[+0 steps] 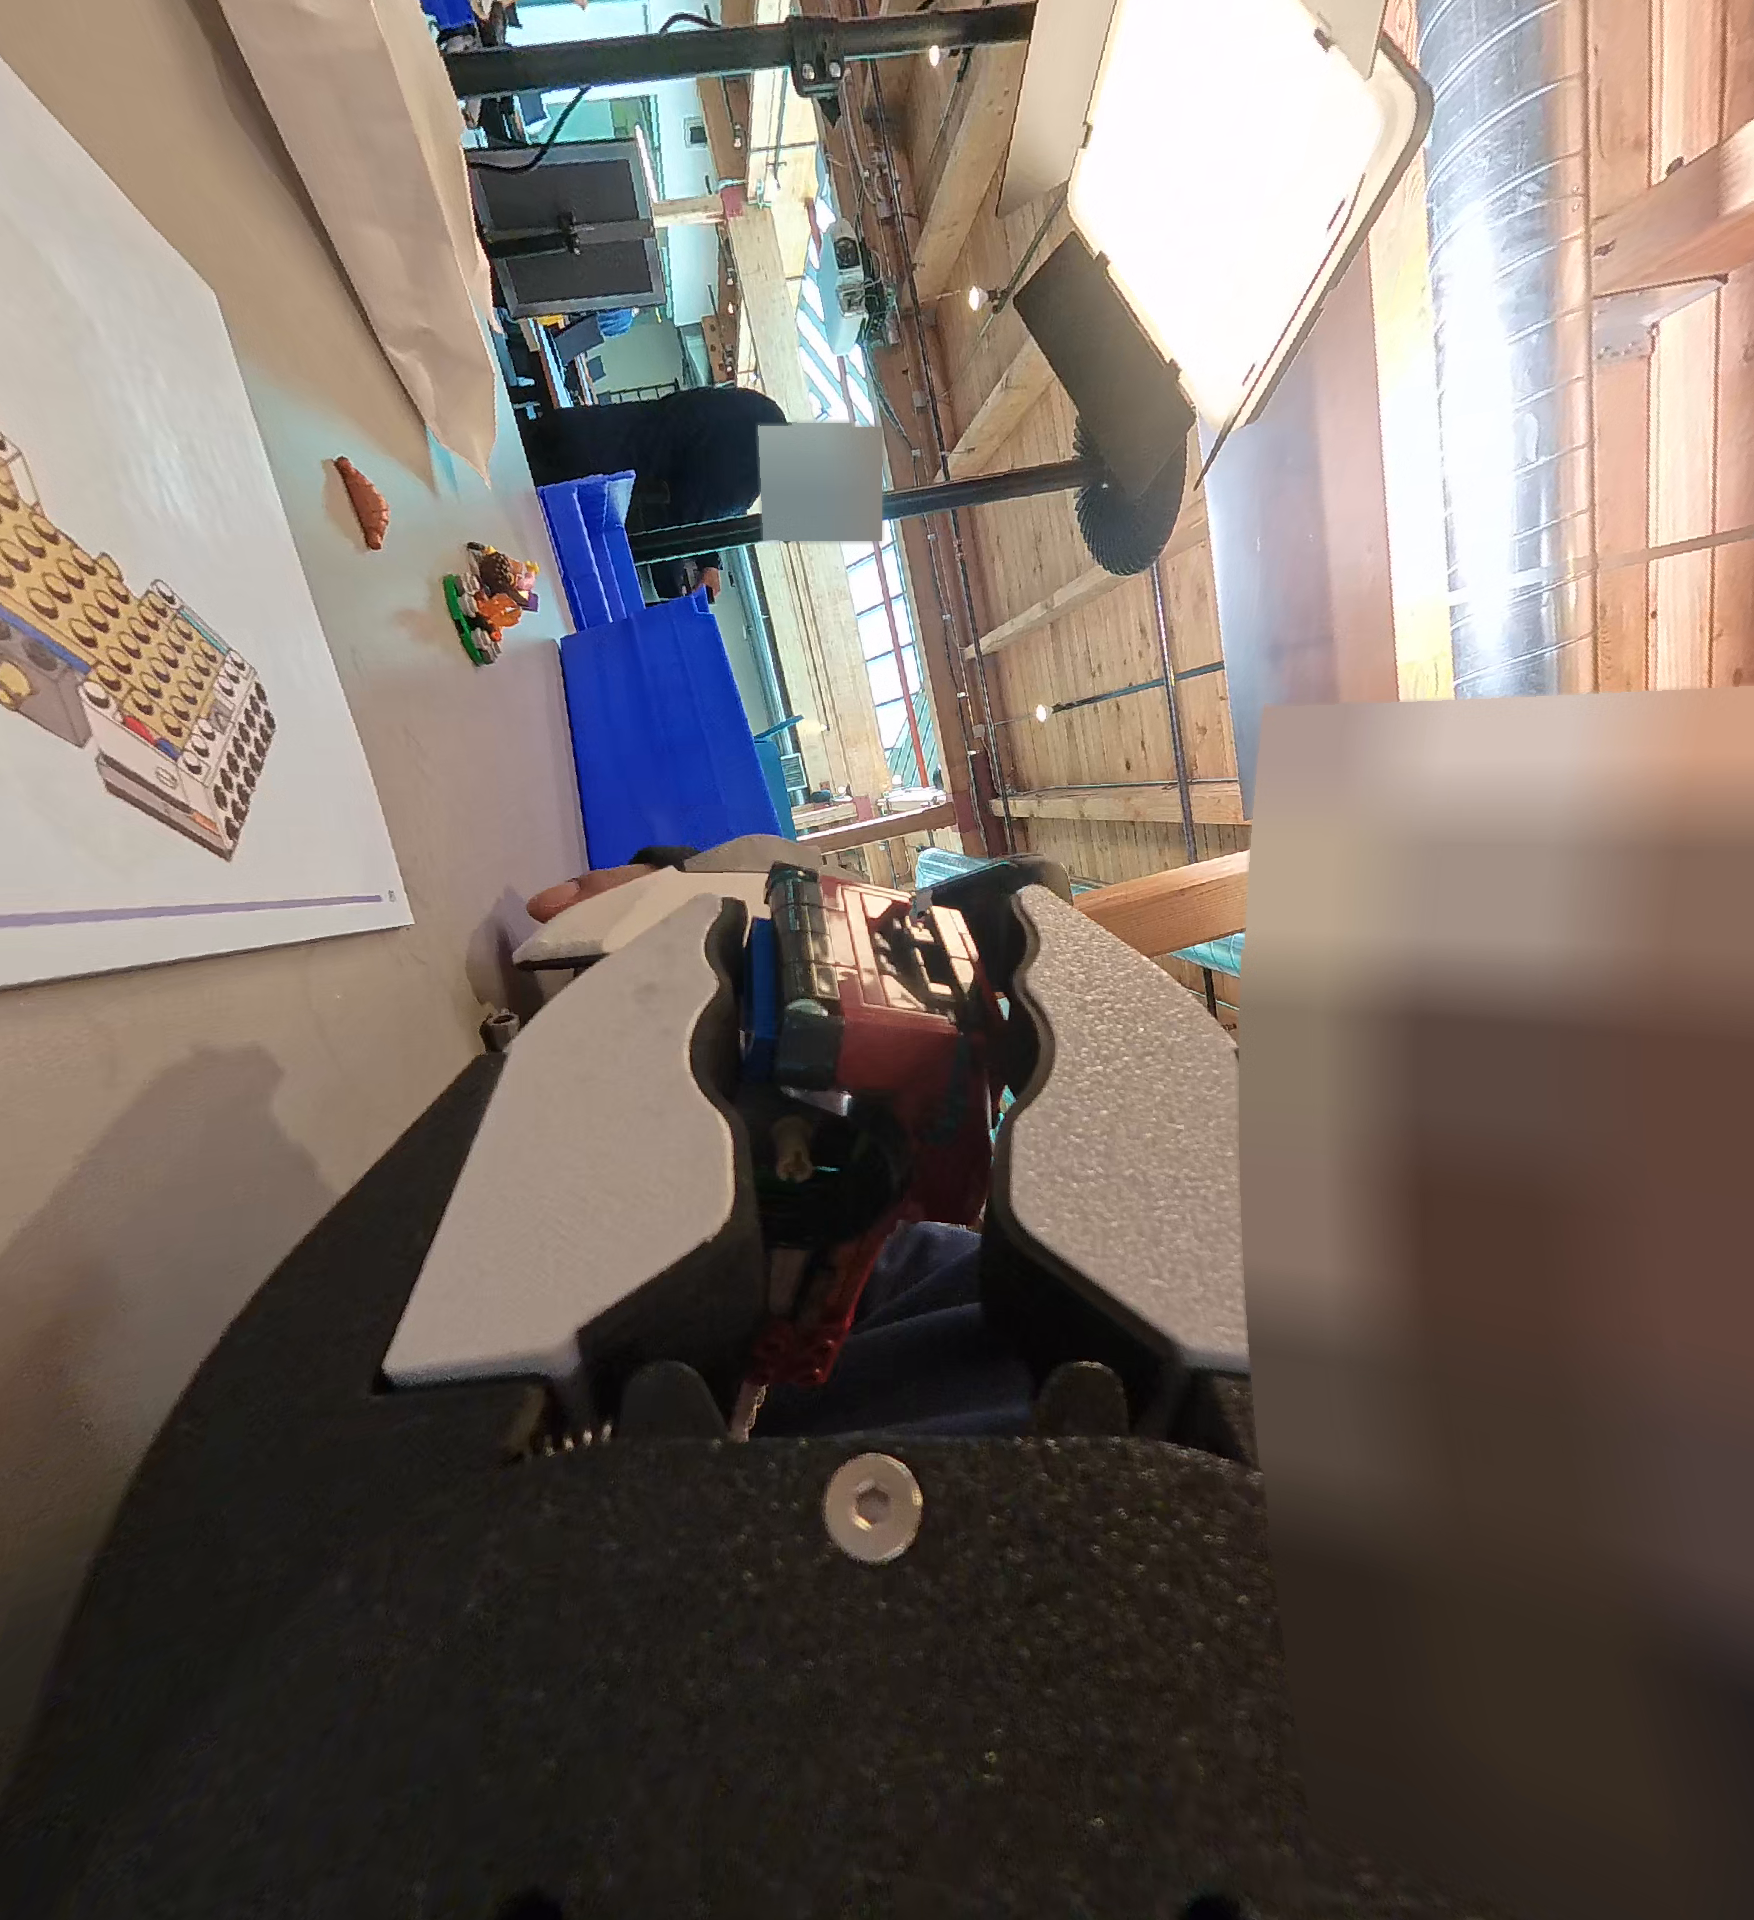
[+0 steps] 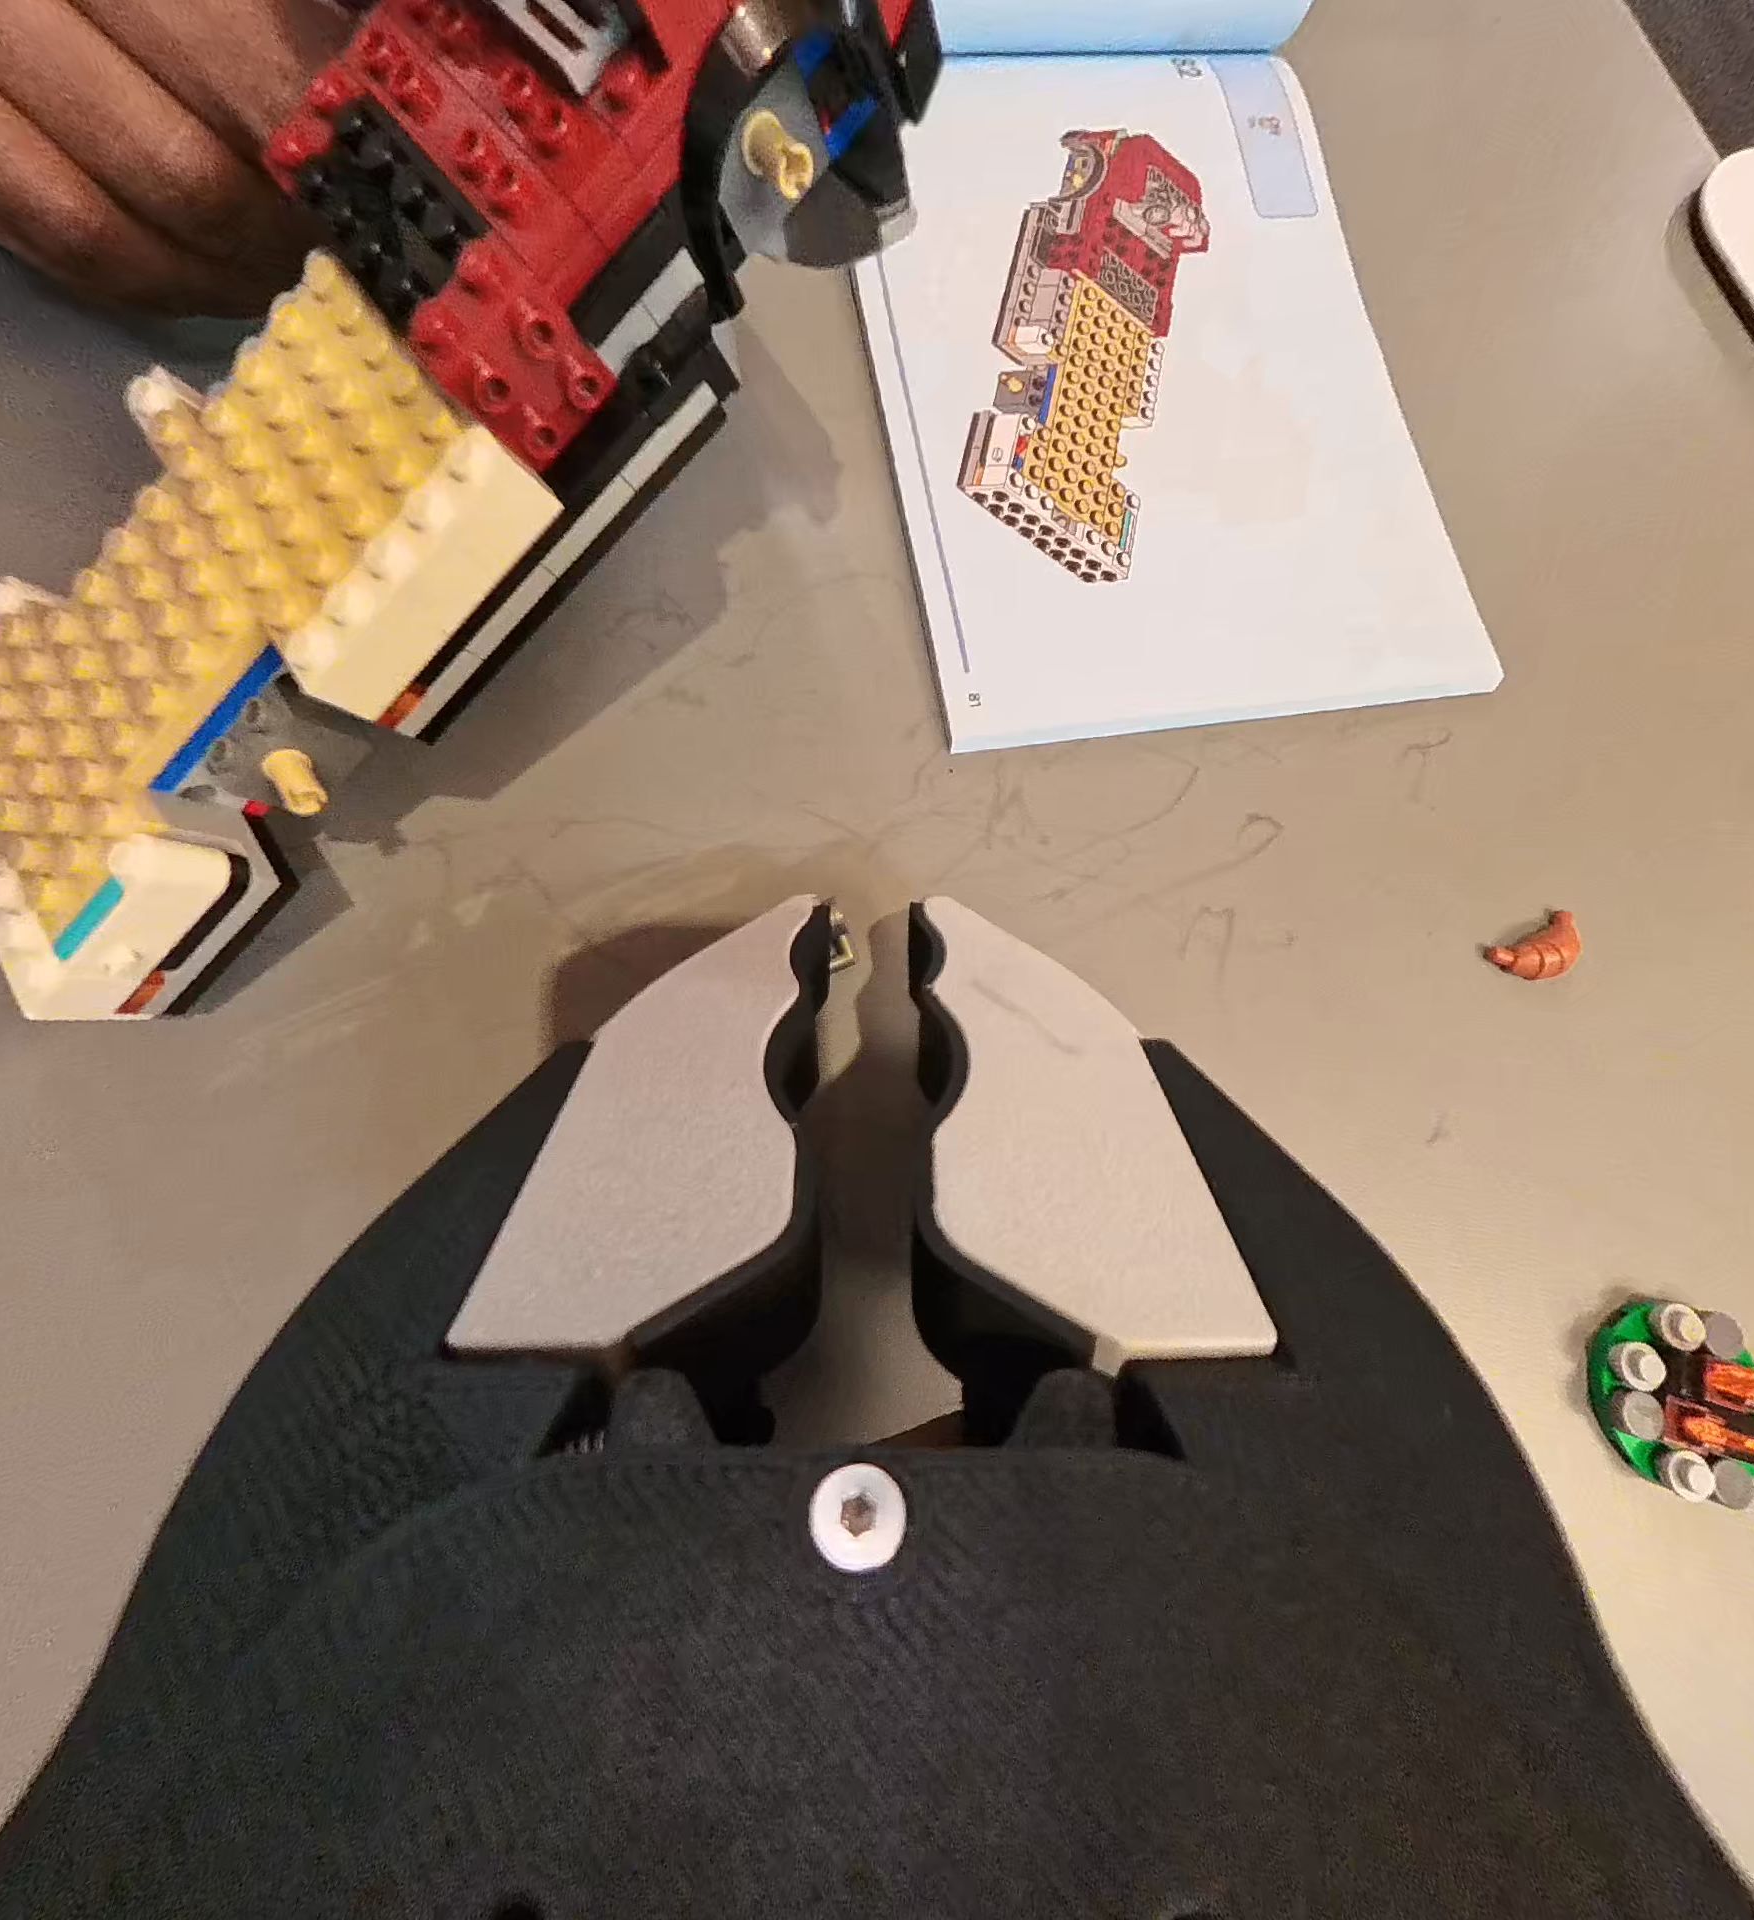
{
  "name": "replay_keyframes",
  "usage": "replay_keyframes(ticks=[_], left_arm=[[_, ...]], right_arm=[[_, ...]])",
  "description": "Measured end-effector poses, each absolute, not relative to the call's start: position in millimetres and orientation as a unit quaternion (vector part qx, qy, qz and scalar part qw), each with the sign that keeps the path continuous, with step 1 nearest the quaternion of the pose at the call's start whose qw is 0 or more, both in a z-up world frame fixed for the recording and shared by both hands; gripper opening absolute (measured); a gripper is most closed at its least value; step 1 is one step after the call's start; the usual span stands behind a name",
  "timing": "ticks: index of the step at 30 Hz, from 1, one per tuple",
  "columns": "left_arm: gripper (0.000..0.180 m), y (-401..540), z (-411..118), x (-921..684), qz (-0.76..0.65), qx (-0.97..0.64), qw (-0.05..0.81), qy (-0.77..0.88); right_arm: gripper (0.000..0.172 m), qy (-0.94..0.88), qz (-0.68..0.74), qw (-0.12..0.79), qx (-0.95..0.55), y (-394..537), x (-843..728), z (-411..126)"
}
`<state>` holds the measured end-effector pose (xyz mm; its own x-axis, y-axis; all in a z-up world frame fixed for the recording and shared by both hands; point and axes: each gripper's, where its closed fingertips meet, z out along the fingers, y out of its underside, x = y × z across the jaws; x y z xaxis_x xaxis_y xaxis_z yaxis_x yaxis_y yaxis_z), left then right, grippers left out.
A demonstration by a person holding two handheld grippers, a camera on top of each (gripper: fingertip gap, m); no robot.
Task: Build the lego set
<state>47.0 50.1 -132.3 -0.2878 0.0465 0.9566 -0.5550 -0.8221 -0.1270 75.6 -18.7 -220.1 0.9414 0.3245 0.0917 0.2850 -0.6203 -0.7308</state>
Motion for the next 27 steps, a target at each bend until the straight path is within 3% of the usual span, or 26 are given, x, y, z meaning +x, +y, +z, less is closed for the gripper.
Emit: replay_keyframes(ticks=[27], left_arm=[[0.048,48,-136,48,0.766,0.568,0.2,-0.227]], right_arm=[[0.012,-0.204,0.029,0.387,-0.899,-22,65,-224]])
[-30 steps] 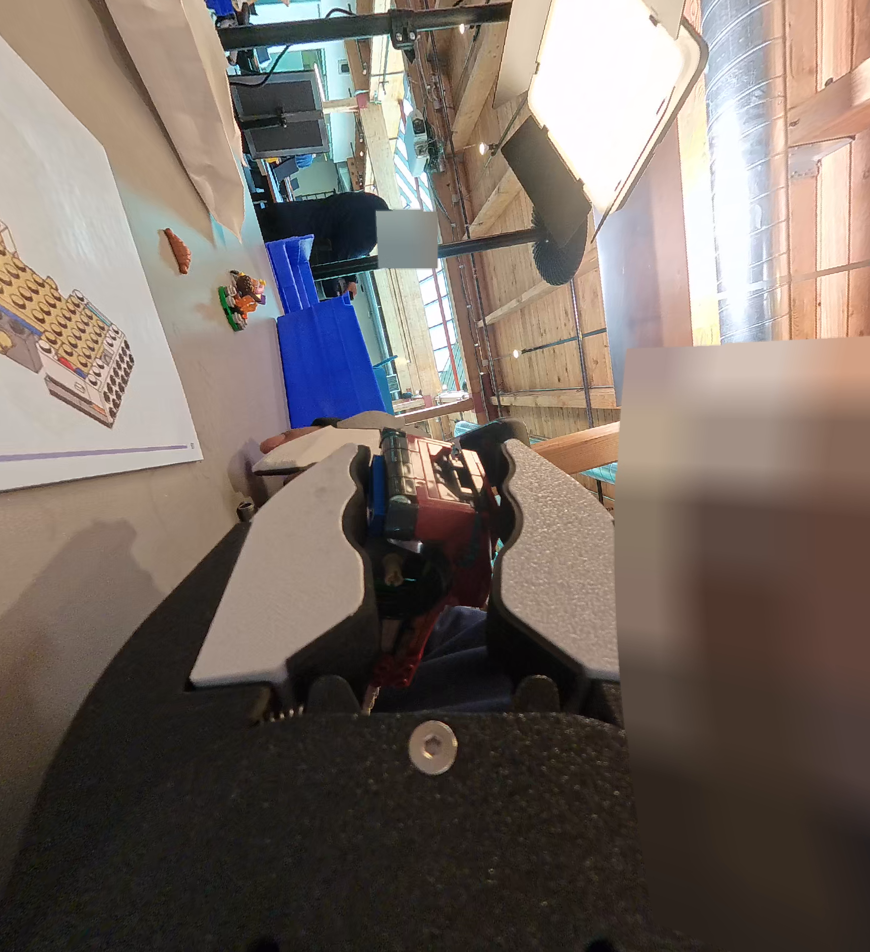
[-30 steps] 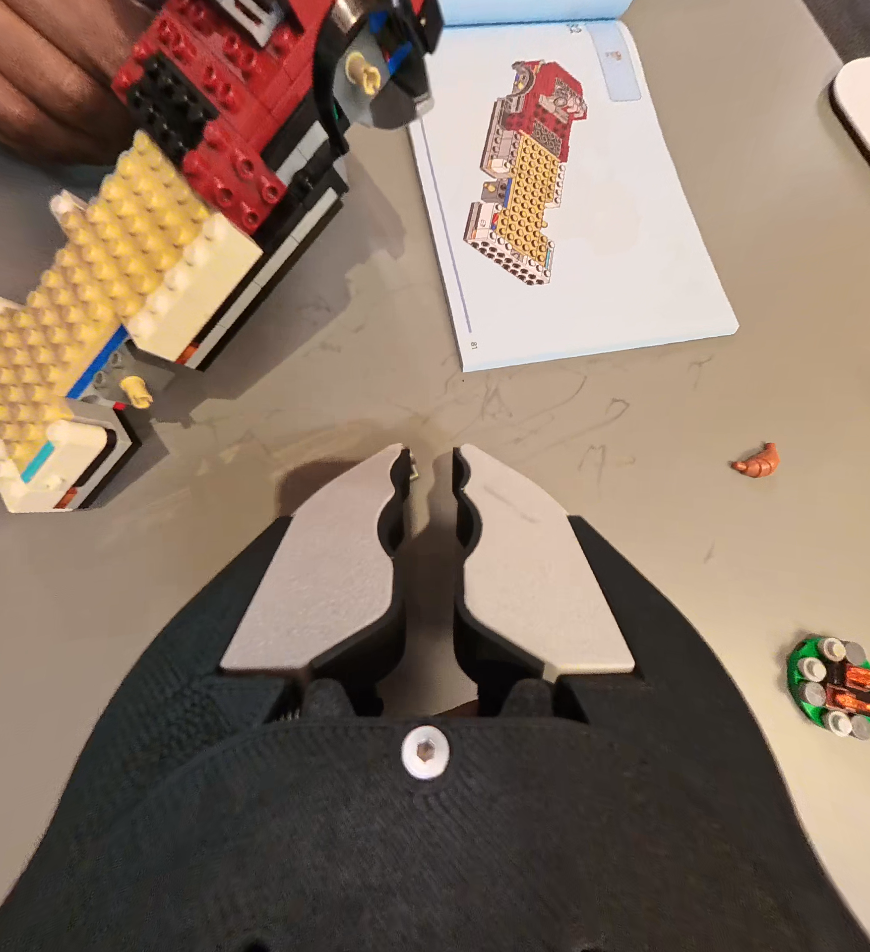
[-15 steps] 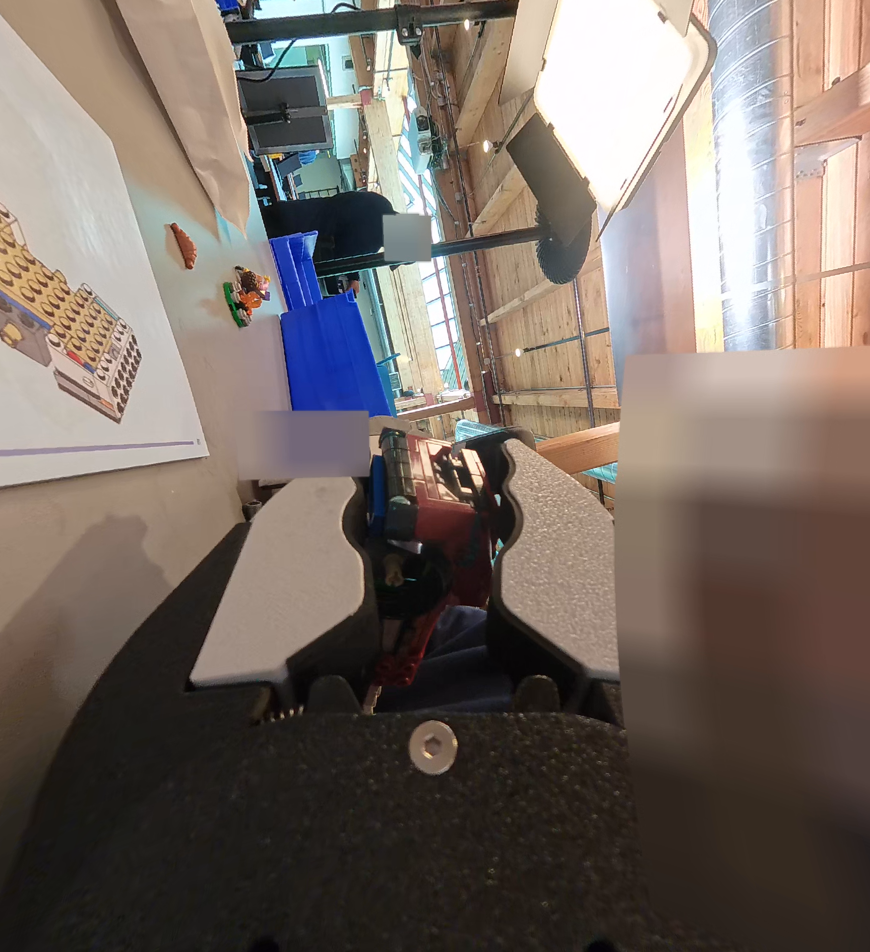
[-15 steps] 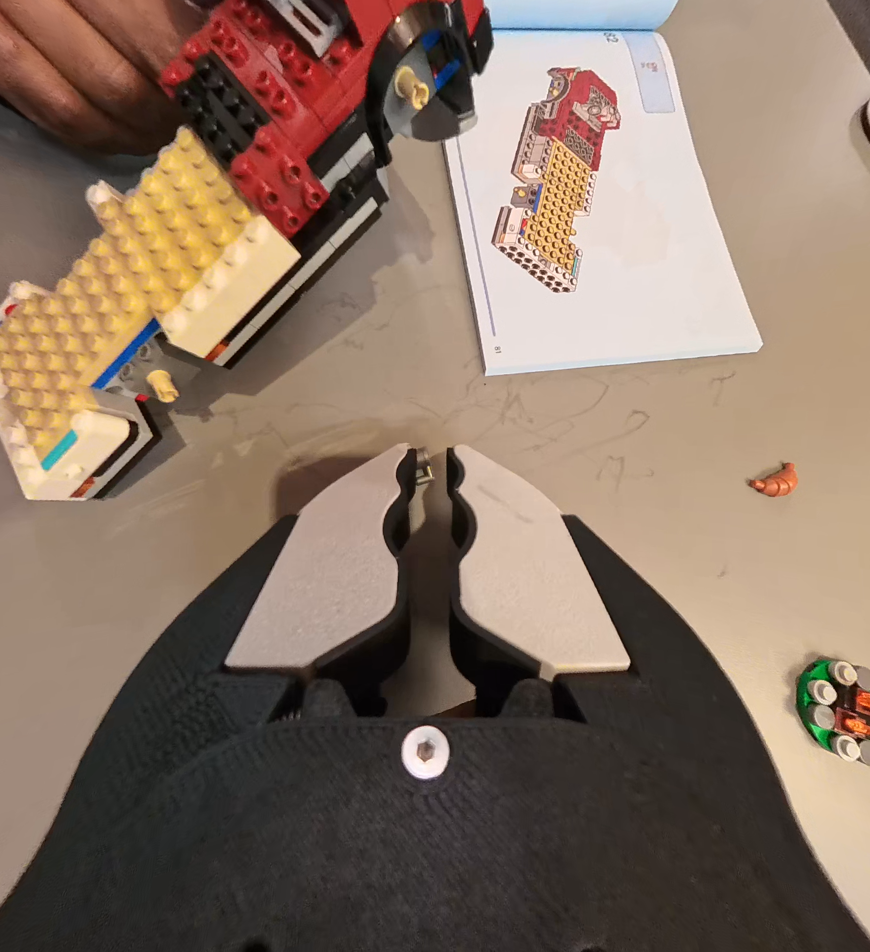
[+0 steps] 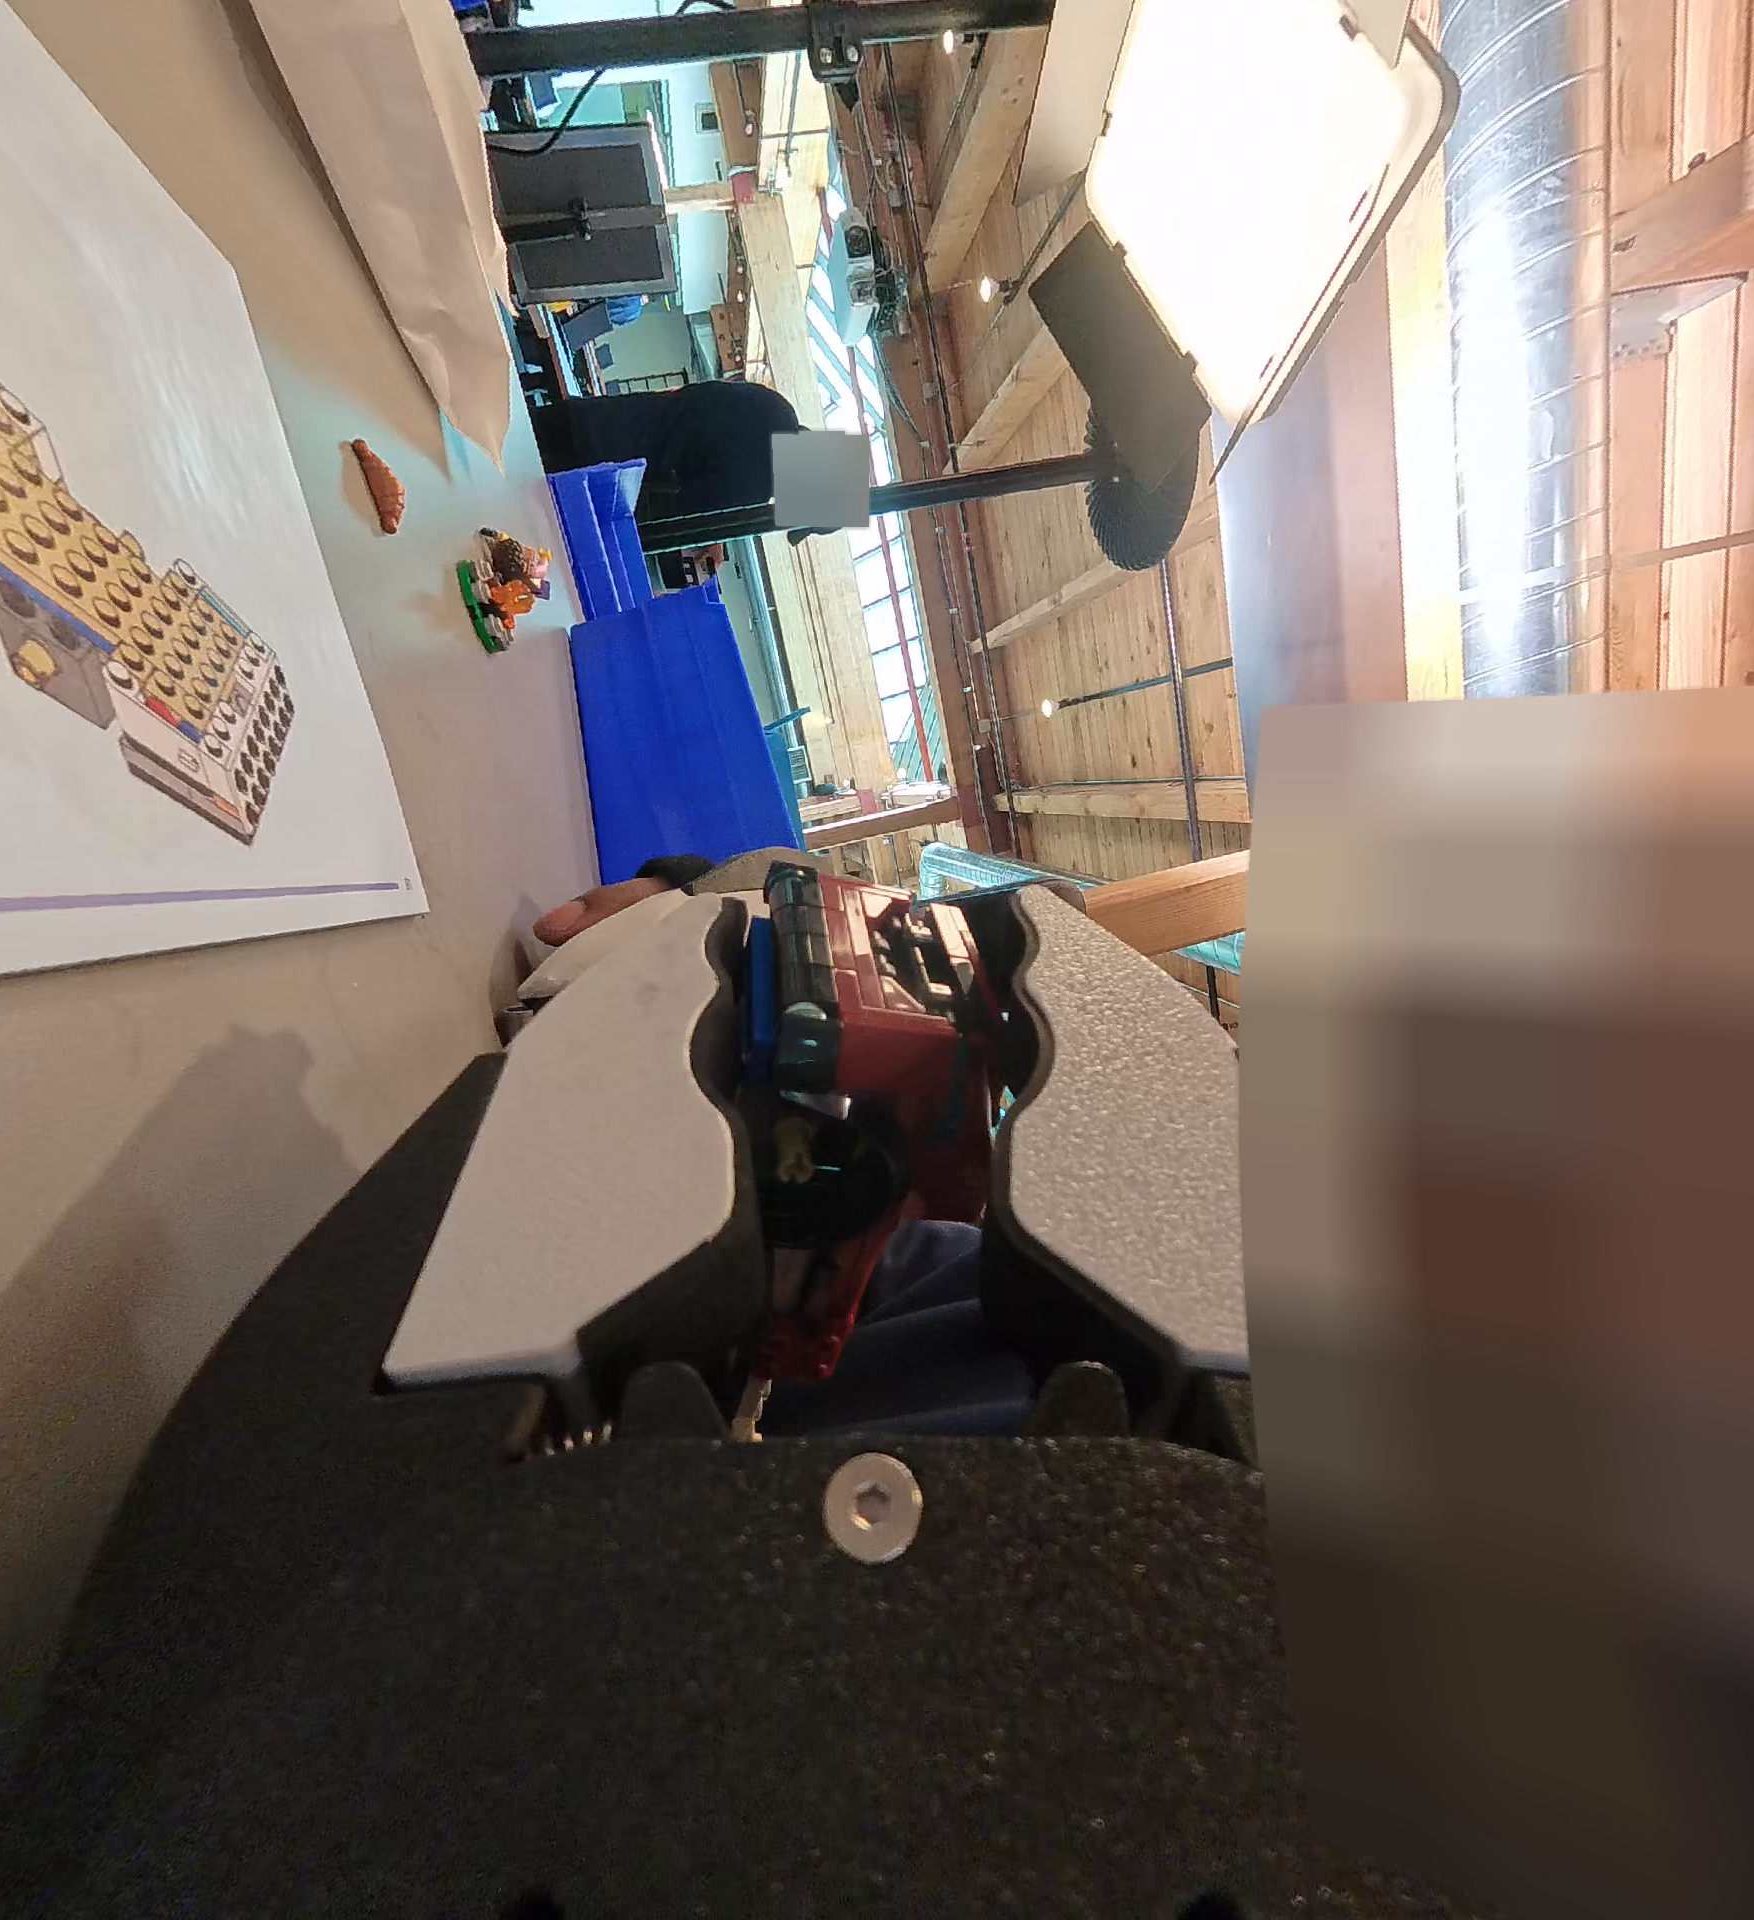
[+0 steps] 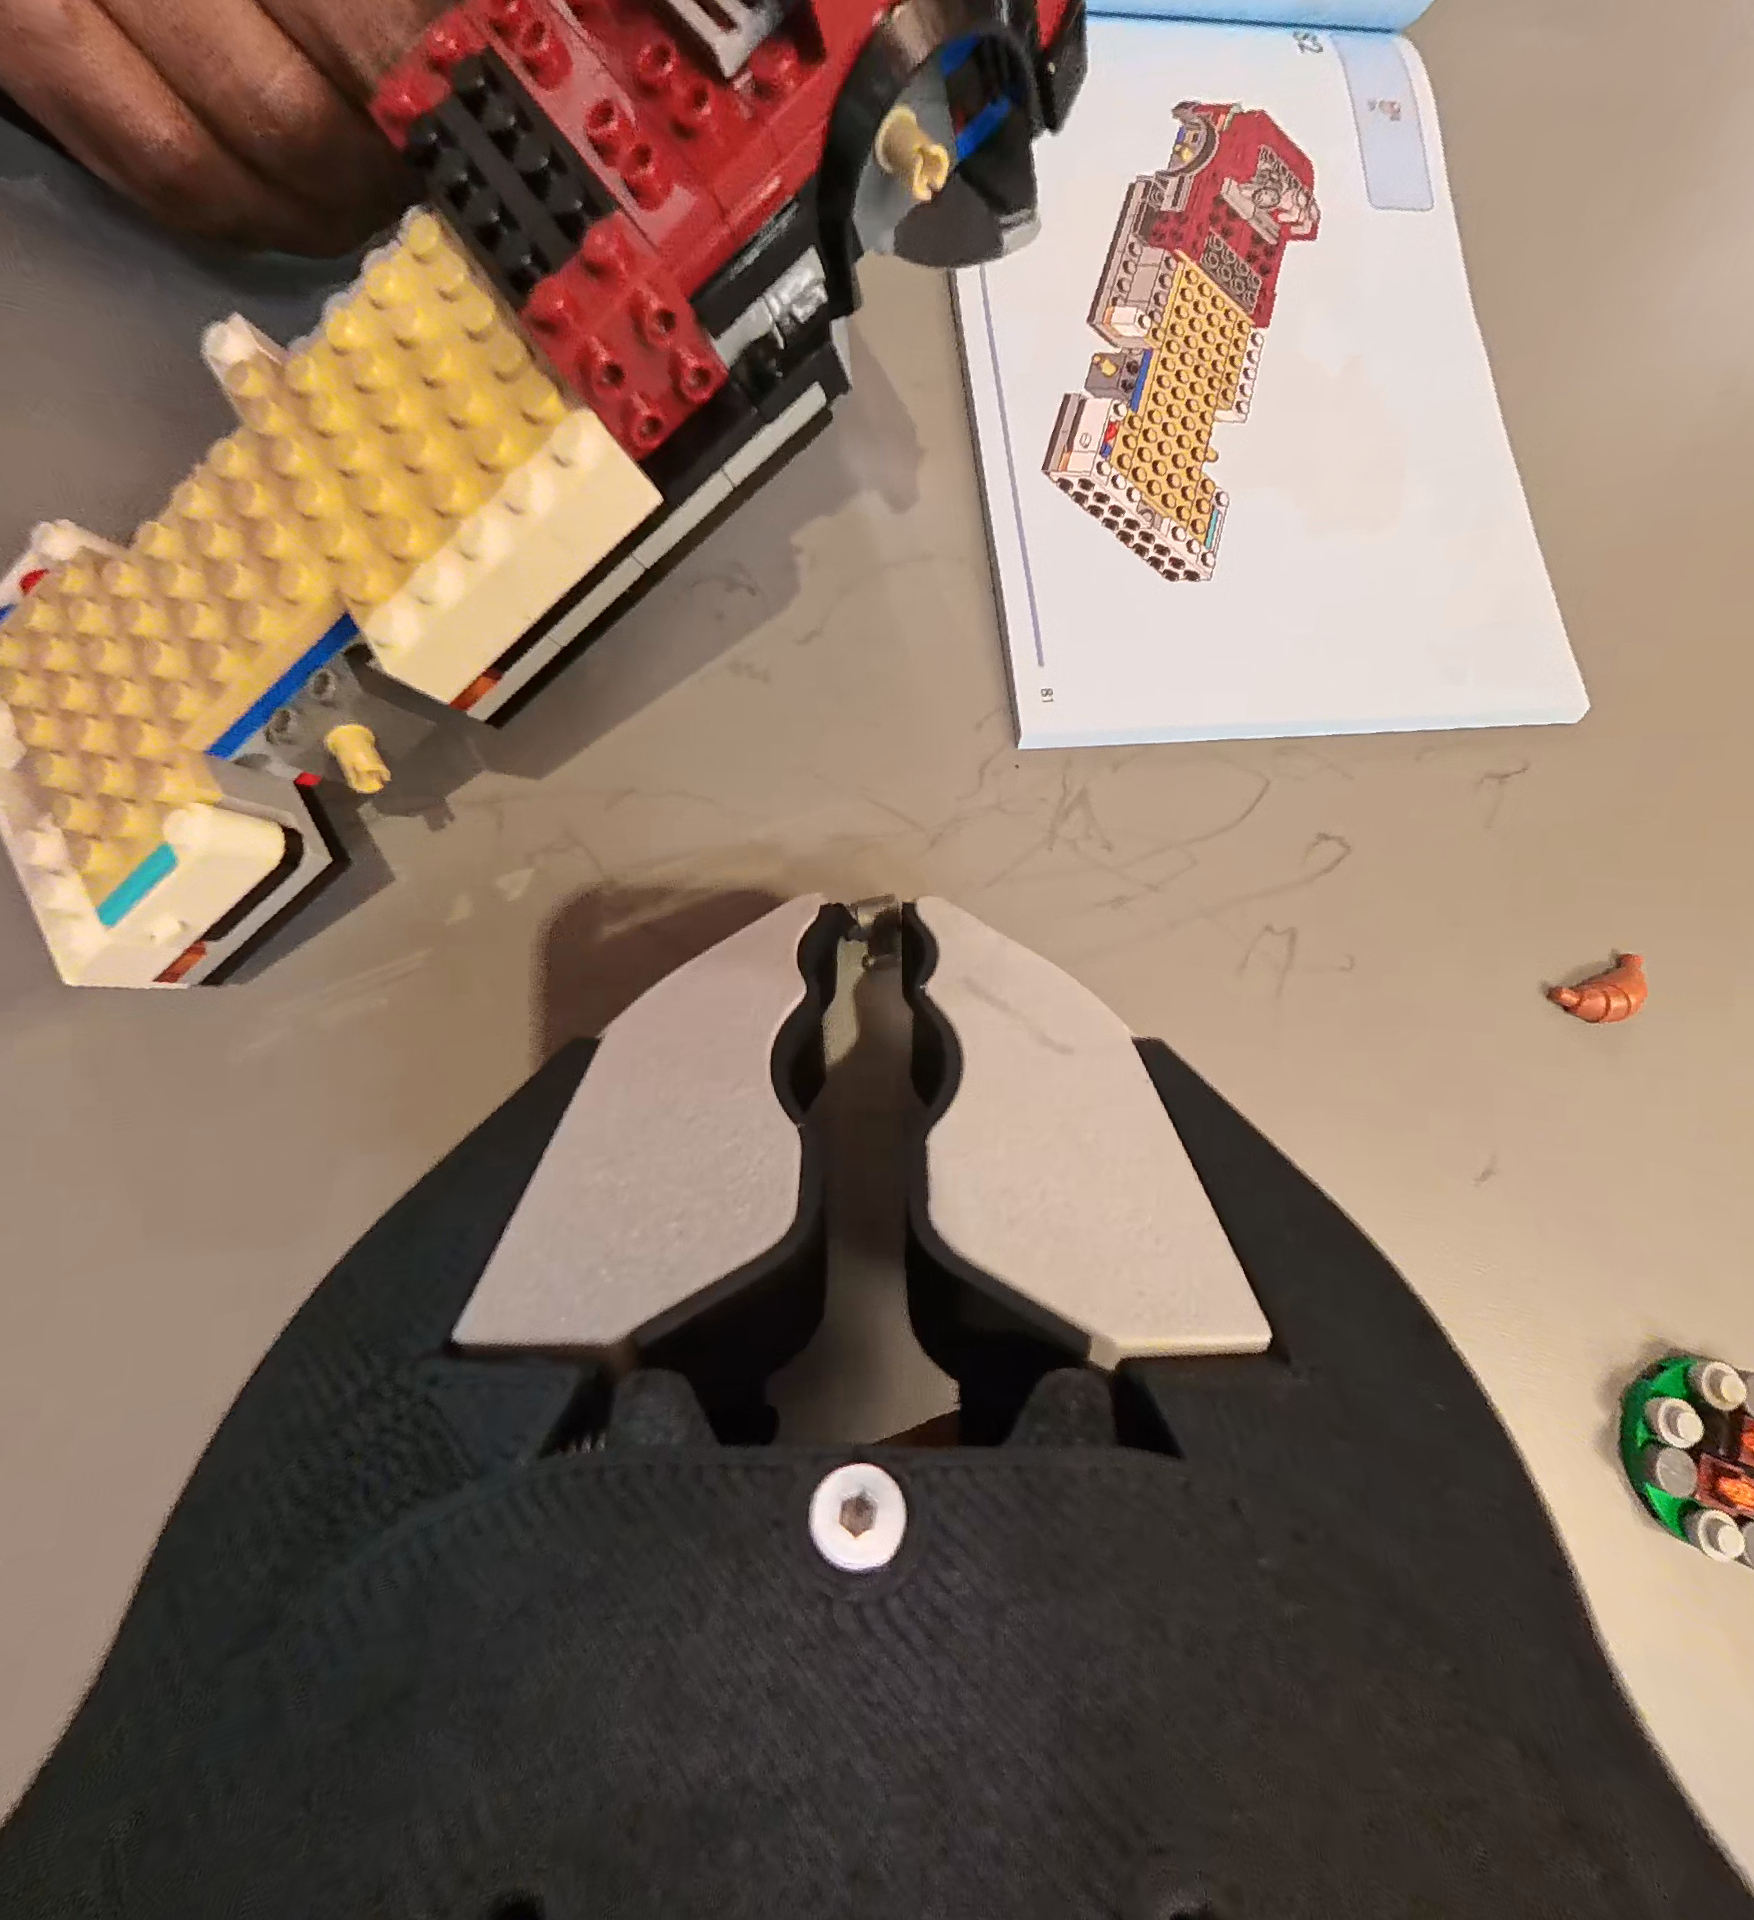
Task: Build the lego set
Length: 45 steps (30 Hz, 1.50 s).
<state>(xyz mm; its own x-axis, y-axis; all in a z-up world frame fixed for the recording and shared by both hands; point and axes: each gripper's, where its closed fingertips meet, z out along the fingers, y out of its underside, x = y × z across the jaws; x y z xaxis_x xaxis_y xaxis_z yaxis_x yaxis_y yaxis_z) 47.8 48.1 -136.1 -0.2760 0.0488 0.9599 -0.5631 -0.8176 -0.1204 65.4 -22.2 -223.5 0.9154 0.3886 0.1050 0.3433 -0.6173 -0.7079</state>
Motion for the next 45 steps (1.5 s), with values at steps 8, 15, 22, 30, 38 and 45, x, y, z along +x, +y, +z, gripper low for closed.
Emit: replay_keyframes(ticks=[8,15,22,30,38,45], left_arm=[[0.048,47,-136,48,0.766,0.567,0.2,-0.227],[0.048,48,-135,48,0.766,0.568,0.199,-0.227],[0.048,48,-135,48,0.766,0.568,0.198,-0.228],[0.048,48,-134,47,0.766,0.568,0.199,-0.227],[0.048,49,-133,47,0.767,0.567,0.198,-0.228],[0.048,49,-132,46,0.767,0.566,0.195,-0.23]], right_arm=[[0.014,-0.188,0.045,0.399,-0.896,-20,67,-218],[0.014,-0.173,0.026,0.414,-0.893,-12,70,-214],[0.018,-0.095,0.013,0.39,-0.916,-1,74,-222],[0.02,0.01,0.067,0.39,-0.919,8,71,-219],[0.014,-0.045,-0.013,0.372,-0.927,9,67,-227],[0.016,-0.052,0.001,0.388,-0.92,9,68,-222]])
